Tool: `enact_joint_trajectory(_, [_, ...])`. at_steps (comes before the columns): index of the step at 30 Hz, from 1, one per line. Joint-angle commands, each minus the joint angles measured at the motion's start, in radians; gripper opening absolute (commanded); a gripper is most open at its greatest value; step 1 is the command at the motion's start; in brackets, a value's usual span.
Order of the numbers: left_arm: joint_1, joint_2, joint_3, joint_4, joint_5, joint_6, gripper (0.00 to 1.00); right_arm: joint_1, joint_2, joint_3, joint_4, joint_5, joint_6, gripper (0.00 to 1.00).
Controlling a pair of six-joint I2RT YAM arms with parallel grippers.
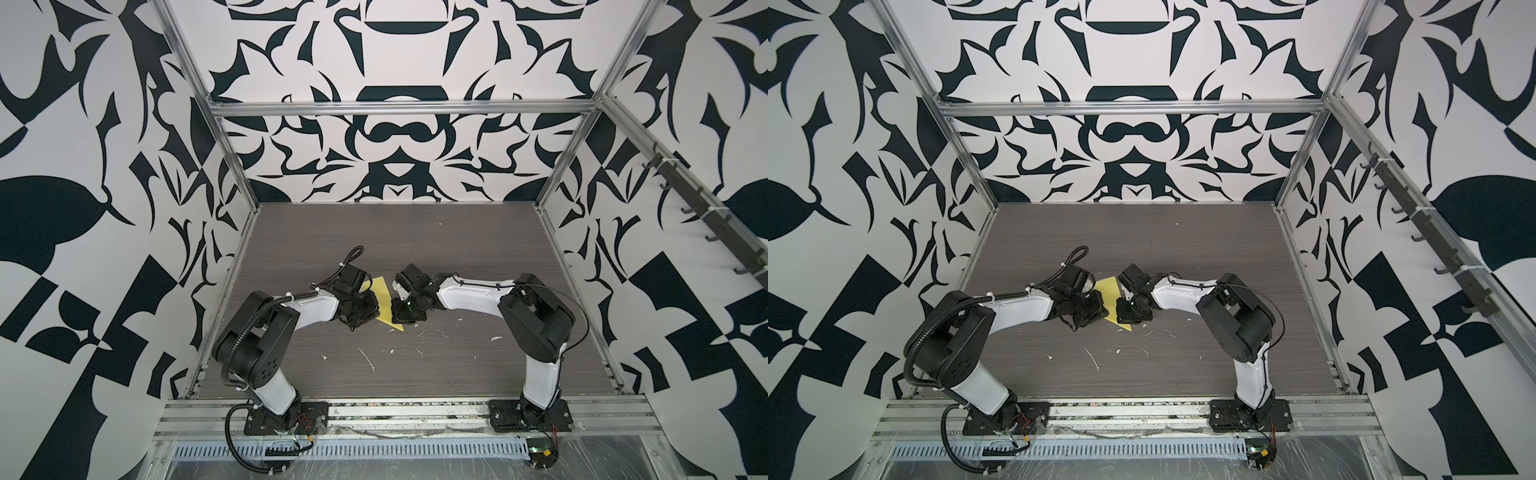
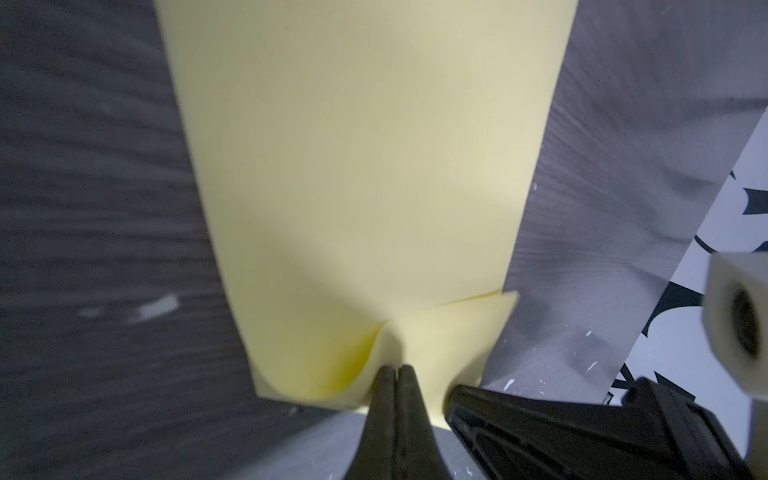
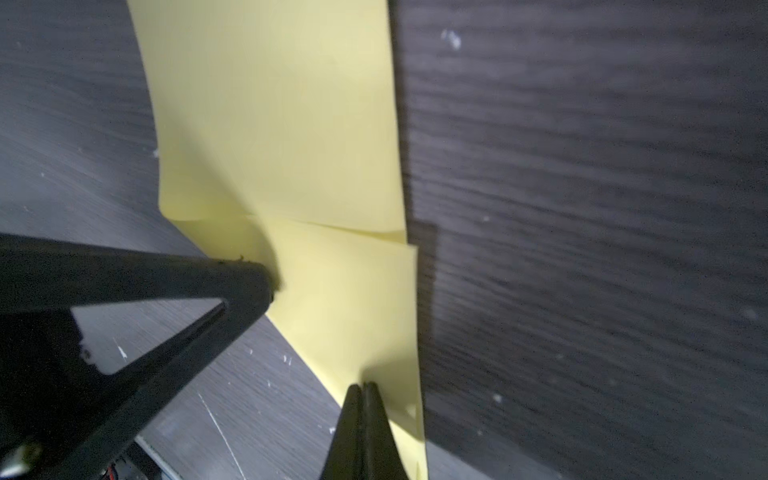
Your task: Fold a paper plane with a square sheet of paper (pick it up from the middle)
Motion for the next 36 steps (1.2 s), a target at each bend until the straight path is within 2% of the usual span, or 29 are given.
enact_joint_trajectory(1, [0.003, 0.04, -0.008, -0.072, -0.078, -0.005, 0.0, -0.003, -0.016, 0.011, -0.059, -0.007, -0.009, 0.02])
enact_joint_trajectory(7, [0.003, 0.043, -0.012, -0.077, -0.087, -0.01, 0.0, -0.004, -0.044, -0.039, -0.124, 0.01, -0.039, 0.02])
enact_joint_trajectory(14, [0.002, 0.04, -0.012, -0.077, -0.086, -0.007, 0.0, -0.006, -0.142, -0.127, -0.139, 0.031, -0.057, 0.02])
enact_joint_trajectory(19, [0.003, 0.031, -0.015, -0.074, -0.087, -0.006, 0.0, 0.015, -0.189, -0.067, -0.114, 0.042, -0.05, 0.02])
enact_joint_trajectory(28, [0.003, 0.032, -0.012, -0.074, -0.086, -0.006, 0.0, 0.042, -0.034, 0.082, -0.074, 0.018, 0.044, 0.0])
enact_joint_trajectory(36, [0.003, 0.031, -0.011, -0.075, -0.087, -0.007, 0.0, 0.043, 0.014, 0.109, -0.094, 0.072, 0.1, 0.0])
